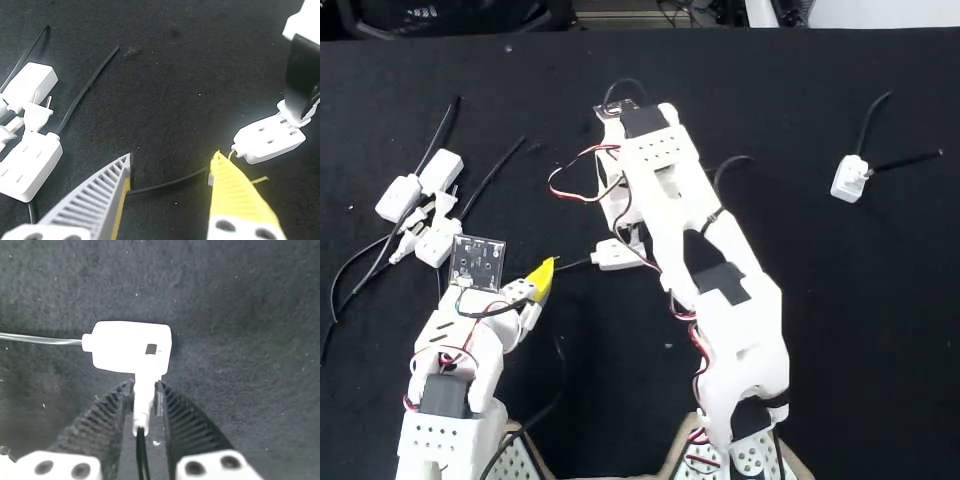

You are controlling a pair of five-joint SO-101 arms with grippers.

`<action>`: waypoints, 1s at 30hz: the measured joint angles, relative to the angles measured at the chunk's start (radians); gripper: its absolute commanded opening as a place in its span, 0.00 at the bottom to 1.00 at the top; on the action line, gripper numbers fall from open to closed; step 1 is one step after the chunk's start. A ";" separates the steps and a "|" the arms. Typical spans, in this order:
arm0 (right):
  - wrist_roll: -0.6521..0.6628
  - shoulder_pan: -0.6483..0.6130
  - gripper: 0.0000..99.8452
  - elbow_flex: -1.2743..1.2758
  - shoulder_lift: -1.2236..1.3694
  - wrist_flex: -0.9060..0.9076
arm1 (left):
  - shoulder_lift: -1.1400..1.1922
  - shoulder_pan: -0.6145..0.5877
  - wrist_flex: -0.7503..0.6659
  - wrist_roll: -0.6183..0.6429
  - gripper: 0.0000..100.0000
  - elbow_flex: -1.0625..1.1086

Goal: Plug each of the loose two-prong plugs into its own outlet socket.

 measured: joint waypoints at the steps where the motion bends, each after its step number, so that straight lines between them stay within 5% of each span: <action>1: 0.000 0.000 0.01 0.000 0.000 0.000 | 0.000 0.000 0.000 0.000 0.25 0.000; 30: 0.000 0.002 0.01 0.020 0.025 0.002 | 0.000 0.000 0.000 0.000 0.25 0.000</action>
